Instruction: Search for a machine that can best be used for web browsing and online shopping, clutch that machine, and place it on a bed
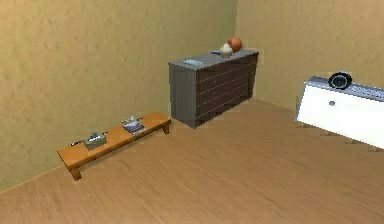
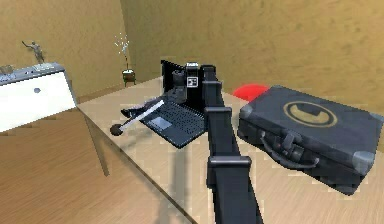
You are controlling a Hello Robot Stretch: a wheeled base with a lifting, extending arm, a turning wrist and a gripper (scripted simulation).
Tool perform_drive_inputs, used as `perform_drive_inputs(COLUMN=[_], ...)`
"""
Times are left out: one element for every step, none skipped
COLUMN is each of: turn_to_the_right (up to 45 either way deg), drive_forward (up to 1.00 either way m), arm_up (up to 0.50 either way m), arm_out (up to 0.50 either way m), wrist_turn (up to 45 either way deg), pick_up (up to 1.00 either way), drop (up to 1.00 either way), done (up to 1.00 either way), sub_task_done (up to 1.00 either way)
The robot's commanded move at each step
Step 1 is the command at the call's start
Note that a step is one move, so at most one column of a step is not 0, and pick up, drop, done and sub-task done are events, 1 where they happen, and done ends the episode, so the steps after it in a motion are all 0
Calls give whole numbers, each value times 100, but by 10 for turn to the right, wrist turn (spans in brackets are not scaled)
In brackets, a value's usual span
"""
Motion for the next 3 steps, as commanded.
perform_drive_inputs(turn_to_the_right=[0, 0, 0], drive_forward=[0, 0, 0], arm_up=[0, 0, -30], arm_out=[0, 0, 0], wrist_turn=[450, 360, 0], pick_up=[0, 0, 0], drop=[0, 0, 0], done=[0, 0, 0], sub_task_done=[0, 0, 0])
